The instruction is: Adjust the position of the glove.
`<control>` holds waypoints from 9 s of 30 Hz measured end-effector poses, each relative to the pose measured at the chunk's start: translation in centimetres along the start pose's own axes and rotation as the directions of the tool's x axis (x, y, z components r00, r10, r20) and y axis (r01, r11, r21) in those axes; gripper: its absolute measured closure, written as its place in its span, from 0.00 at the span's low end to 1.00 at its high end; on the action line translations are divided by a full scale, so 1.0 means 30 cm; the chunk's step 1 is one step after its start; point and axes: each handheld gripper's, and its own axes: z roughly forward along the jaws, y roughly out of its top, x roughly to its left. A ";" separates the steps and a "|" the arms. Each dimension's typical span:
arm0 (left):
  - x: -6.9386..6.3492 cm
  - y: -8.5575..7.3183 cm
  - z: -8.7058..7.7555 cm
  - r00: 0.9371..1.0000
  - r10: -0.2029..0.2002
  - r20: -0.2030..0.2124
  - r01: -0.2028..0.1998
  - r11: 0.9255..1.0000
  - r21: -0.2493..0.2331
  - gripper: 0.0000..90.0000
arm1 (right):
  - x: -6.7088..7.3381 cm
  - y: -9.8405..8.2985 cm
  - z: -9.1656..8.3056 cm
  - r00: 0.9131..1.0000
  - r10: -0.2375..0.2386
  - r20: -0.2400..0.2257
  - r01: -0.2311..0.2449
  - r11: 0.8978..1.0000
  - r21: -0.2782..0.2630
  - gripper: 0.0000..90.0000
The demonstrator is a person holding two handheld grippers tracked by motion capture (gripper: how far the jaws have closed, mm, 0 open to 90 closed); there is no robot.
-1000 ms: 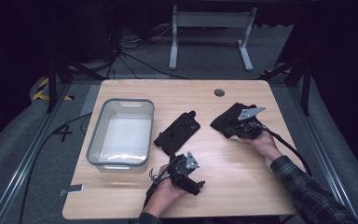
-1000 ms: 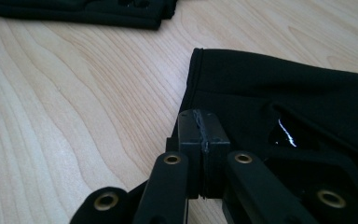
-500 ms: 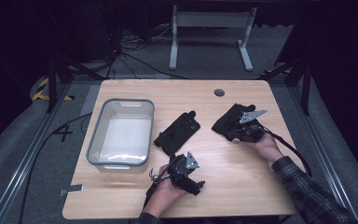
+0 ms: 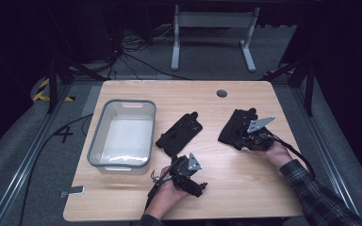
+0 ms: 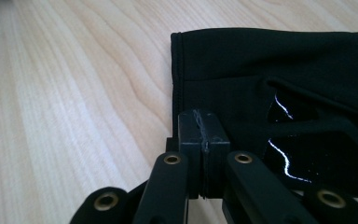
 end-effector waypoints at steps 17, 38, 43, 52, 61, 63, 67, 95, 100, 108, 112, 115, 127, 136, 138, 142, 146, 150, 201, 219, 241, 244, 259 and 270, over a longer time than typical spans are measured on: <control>0.000 0.000 0.000 1.000 0.000 0.000 0.000 1.000 0.000 0.00 | 0.086 -0.092 -0.079 0.997 -0.015 -0.072 0.017 1.000 0.017 1.00; 0.000 0.000 0.000 1.000 0.000 0.000 0.000 1.000 0.000 0.00 | 0.131 -0.180 -0.220 0.999 -0.010 -0.052 0.006 0.998 -0.058 0.98; 0.000 0.000 0.000 1.000 0.000 0.001 0.000 1.000 0.000 0.00 | 0.058 -0.114 -0.192 1.000 0.016 0.006 -0.016 0.996 -0.084 1.00; 0.001 0.000 0.000 1.000 0.000 0.000 0.000 1.000 0.000 0.00 | -0.042 -0.061 -0.119 0.997 0.055 0.054 -0.052 0.997 -0.057 1.00; 0.000 0.000 0.000 1.000 0.000 0.000 0.000 1.000 0.000 0.00 | -0.048 -0.067 -0.075 0.998 0.034 0.047 -0.034 0.999 -0.007 1.00; 0.000 0.000 0.000 1.000 0.000 0.000 0.000 1.000 0.000 0.00 | -0.039 -0.069 -0.076 0.999 0.017 0.035 -0.017 1.000 -0.003 1.00; 0.000 0.000 0.000 1.000 0.000 0.000 0.000 1.000 0.000 0.00 | -0.016 -0.076 -0.082 1.000 -0.015 0.000 0.015 1.000 0.001 1.00; 0.000 0.000 0.000 1.000 -0.002 -0.001 0.002 1.000 0.000 0.00 | 0.148 -0.132 -0.173 0.991 -0.092 -0.102 0.085 0.994 -0.066 0.90; 0.000 0.000 0.000 1.000 -0.002 -0.001 0.002 1.000 0.000 0.00 | 0.137 -0.174 -0.243 0.999 -0.043 -0.027 0.039 0.991 -0.126 0.77; -0.001 0.000 0.000 1.000 -0.004 -0.002 0.004 1.000 0.000 0.00 | 0.127 -0.279 -0.299 0.996 0.040 0.083 -0.030 0.993 -0.114 0.53; -0.001 0.000 0.000 1.000 -0.004 -0.002 0.004 1.000 0.000 0.00 | 0.127 -0.332 -0.311 0.988 0.078 0.133 -0.066 0.993 -0.099 0.41; -0.001 0.000 0.000 1.000 -0.003 -0.002 0.003 1.000 0.000 0.00 | 0.124 -0.367 -0.313 0.981 0.102 0.164 -0.088 0.992 -0.088 0.32; 0.010 0.015 -0.031 0.998 -0.042 -0.039 0.043 0.999 0.013 0.23 | 0.124 -0.408 -0.288 0.963 0.151 0.225 -0.133 0.987 -0.090 0.15; 0.049 0.060 -0.066 0.996 -0.087 -0.007 0.087 0.996 0.014 0.67 | 0.122 -0.426 -0.284 0.964 0.177 0.198 -0.156 0.981 -0.118 0.12; 0.061 0.073 -0.067 0.995 -0.100 -0.014 0.101 0.995 0.021 0.78 | 0.122 -0.426 -0.284 0.964 0.177 0.197 -0.156 0.981 -0.118 0.12; 0.092 0.099 -0.069 0.992 -0.116 -0.049 0.118 0.993 0.031 0.98 | 0.122 -0.426 -0.283 0.966 0.172 0.194 -0.152 0.982 -0.115 0.10; 0.134 0.122 -0.068 0.983 -0.156 -0.093 0.159 0.987 0.025 1.00 | 0.122 -0.425 -0.283 0.966 0.169 0.193 -0.149 0.982 -0.114 0.10; 0.164 0.145 -0.058 0.975 -0.188 -0.114 0.189 0.982 -0.006 1.00 | 0.122 -0.425 -0.283 0.966 0.170 0.193 -0.150 0.982 -0.114 0.10; 0.105 0.261 0.118 0.979 -0.202 -0.005 0.202 0.978 0.061 1.00 | 0.122 -0.425 -0.283 0.967 0.167 0.191 -0.147 0.983 -0.113 0.09; 0.255 0.275 0.055 0.967 -0.214 -0.135 0.221 0.974 0.041 1.00 | 0.122 -0.425 -0.282 0.968 0.167 0.188 -0.148 0.983 -0.111 0.09; 0.095 0.163 0.036 0.984 -0.156 -0.081 0.164 0.981 0.100 1.00 | 0.121 -0.425 -0.282 0.970 0.161 0.185 -0.142 0.984 -0.109 0.09; 0.073 0.148 0.023 0.985 -0.159 -0.068 0.165 0.981 0.100 1.00 | 0.119 -0.425 -0.282 0.971 0.156 0.181 -0.138 0.985 -0.108 0.08; 0.016 0.127 -0.030 0.984 -0.169 -0.050 0.171 0.984 0.052 0.95 | 0.159 -0.364 -0.294 0.995 0.065 0.073 -0.056 0.991 -0.123 0.53; -0.004 0.100 -0.018 0.986 -0.163 -0.029 0.165 0.982 0.092 0.95 | 0.196 -0.265 -0.215 1.000 -0.017 -0.019 0.016 0.997 -0.082 0.95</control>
